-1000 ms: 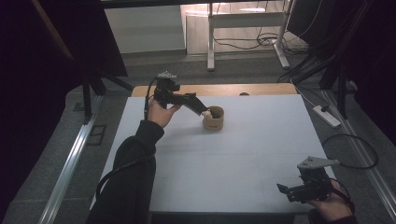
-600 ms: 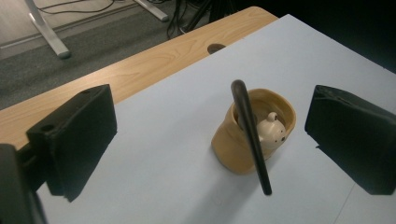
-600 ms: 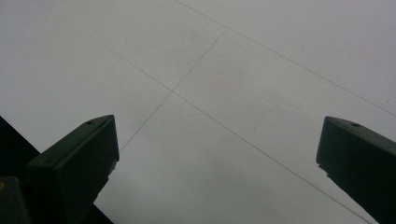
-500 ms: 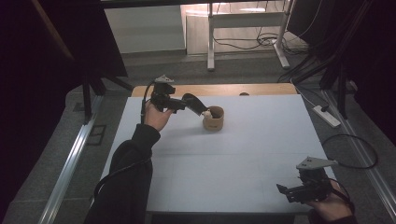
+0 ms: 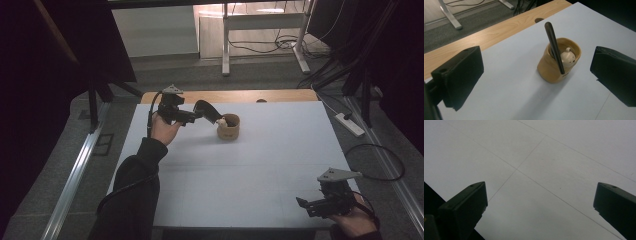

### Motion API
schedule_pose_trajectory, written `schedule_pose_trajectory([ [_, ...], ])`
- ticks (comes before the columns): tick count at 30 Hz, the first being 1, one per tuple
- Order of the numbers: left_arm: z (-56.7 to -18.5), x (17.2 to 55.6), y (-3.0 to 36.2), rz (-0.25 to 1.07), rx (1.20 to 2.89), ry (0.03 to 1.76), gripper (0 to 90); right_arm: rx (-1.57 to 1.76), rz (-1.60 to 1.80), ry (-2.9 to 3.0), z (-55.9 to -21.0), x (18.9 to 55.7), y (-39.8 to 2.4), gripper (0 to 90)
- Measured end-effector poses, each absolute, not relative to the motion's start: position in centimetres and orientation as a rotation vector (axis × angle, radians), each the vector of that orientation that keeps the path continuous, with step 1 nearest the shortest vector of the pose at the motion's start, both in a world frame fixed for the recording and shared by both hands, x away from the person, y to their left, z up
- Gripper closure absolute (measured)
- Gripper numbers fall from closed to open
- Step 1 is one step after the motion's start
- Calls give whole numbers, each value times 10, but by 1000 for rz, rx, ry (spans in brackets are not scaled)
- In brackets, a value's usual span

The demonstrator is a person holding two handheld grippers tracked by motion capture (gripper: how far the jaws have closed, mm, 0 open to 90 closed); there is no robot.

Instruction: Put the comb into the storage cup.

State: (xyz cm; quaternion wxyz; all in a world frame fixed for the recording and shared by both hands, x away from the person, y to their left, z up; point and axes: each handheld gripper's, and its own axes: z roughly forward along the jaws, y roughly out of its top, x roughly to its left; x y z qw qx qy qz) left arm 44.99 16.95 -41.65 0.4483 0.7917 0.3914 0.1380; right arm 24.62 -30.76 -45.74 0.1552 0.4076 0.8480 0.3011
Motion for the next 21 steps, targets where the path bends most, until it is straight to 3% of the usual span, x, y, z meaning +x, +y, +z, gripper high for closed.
schedule_pose_trajectory([
  [21, -427, 434, 177, 332, 1921, 926, 0, 1153, 858, 2435, -458, 246, -307, 0],
])
